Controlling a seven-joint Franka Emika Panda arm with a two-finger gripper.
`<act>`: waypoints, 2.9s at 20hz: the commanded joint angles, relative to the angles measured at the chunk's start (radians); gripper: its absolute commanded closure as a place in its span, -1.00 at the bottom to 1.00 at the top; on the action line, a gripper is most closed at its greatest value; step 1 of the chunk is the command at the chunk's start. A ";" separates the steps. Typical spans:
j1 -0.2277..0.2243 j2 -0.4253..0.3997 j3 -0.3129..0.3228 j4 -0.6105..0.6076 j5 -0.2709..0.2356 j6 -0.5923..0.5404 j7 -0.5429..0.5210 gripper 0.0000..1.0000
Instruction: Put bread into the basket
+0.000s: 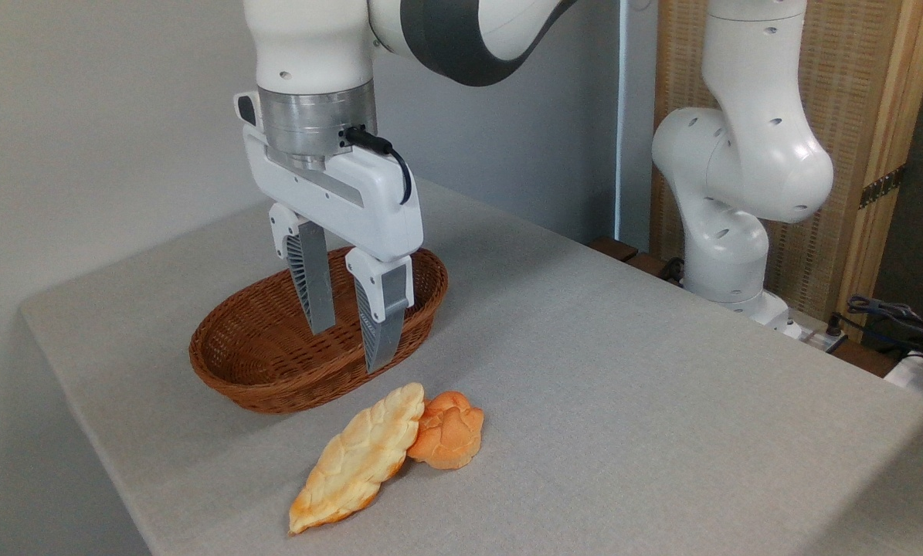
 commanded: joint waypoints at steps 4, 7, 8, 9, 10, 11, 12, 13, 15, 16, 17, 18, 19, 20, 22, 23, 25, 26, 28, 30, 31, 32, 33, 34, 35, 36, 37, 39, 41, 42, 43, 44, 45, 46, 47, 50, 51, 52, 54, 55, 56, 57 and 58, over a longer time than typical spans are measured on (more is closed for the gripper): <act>0.017 -0.010 -0.009 0.000 -0.011 -0.047 0.014 -1.00; 0.017 -0.010 -0.009 -0.002 -0.011 -0.047 0.012 -1.00; 0.017 -0.010 -0.009 -0.002 -0.011 -0.047 0.012 -1.00; 0.017 -0.010 -0.009 -0.002 -0.011 -0.047 0.011 -1.00; 0.017 -0.010 -0.009 -0.002 -0.011 -0.047 0.009 -1.00; 0.017 -0.010 -0.009 -0.002 -0.011 -0.047 0.008 -1.00; 0.017 -0.010 -0.011 -0.002 -0.011 -0.047 0.008 -1.00; 0.015 -0.010 -0.011 -0.002 -0.011 -0.047 0.006 -1.00; 0.015 -0.010 -0.011 -0.002 -0.011 -0.047 0.006 -1.00; 0.015 -0.010 -0.011 -0.002 -0.011 -0.047 0.006 -1.00; 0.015 -0.010 -0.009 -0.002 -0.011 -0.047 0.006 -1.00; 0.015 -0.010 -0.011 0.000 -0.011 -0.047 0.006 -1.00; 0.017 -0.010 -0.011 0.000 -0.011 -0.047 0.006 -1.00; 0.017 -0.010 -0.011 0.000 -0.011 -0.047 0.006 -1.00; 0.017 -0.010 -0.011 0.000 -0.011 -0.047 0.006 -1.00; 0.015 -0.010 -0.009 0.000 -0.011 -0.047 0.006 -1.00; 0.017 -0.012 -0.009 0.000 -0.011 -0.047 0.006 -1.00; 0.017 -0.012 -0.009 0.000 -0.011 -0.047 0.008 -1.00; 0.017 -0.013 -0.009 0.000 -0.011 -0.047 0.006 -1.00; 0.017 -0.013 -0.009 0.000 -0.011 -0.047 0.008 -1.00; 0.017 -0.015 -0.009 0.000 -0.011 -0.047 0.008 -1.00; 0.017 -0.013 -0.009 0.000 -0.011 -0.047 0.008 -1.00; 0.017 -0.015 -0.009 0.000 -0.011 -0.047 0.008 -1.00; 0.017 -0.015 -0.009 0.000 -0.011 -0.047 0.008 -1.00; 0.017 -0.015 -0.009 0.000 -0.011 -0.047 0.006 -1.00; 0.017 -0.015 -0.009 0.000 -0.011 -0.047 0.006 -1.00; 0.017 -0.015 -0.009 -0.001 -0.011 -0.048 0.006 -1.00; 0.015 -0.013 -0.011 -0.002 -0.011 -0.068 0.006 -1.00; 0.014 -0.013 -0.011 -0.002 -0.013 -0.071 0.011 -1.00; 0.014 -0.012 -0.012 -0.002 -0.013 -0.076 0.009 -1.00; 0.012 -0.012 -0.015 -0.002 -0.011 -0.083 0.011 -1.00; 0.012 -0.012 -0.017 -0.002 -0.011 -0.099 0.014 -1.00; 0.012 -0.010 -0.020 -0.002 -0.011 -0.111 0.014 -1.00; 0.011 -0.010 -0.023 -0.002 -0.008 -0.111 0.015 -1.00; 0.011 -0.010 -0.024 -0.002 -0.004 -0.109 0.017 -1.00; 0.011 -0.001 -0.024 -0.009 0.006 -0.099 0.027 -1.00; 0.011 0.003 -0.024 -0.011 0.006 -0.099 0.035 -1.00; 0.011 0.009 -0.023 -0.014 0.006 -0.096 0.038 -1.00; 0.011 0.034 -0.021 -0.015 0.006 -0.080 0.040 -1.00; 0.012 0.045 -0.020 -0.018 0.006 -0.061 0.040 -1.00; 0.012 0.060 -0.018 -0.021 0.007 -0.041 0.043 -1.00; 0.012 0.074 -0.015 -0.026 0.007 -0.022 0.055 -1.00; 0.015 0.085 -0.012 -0.034 0.007 -0.010 0.069 -1.00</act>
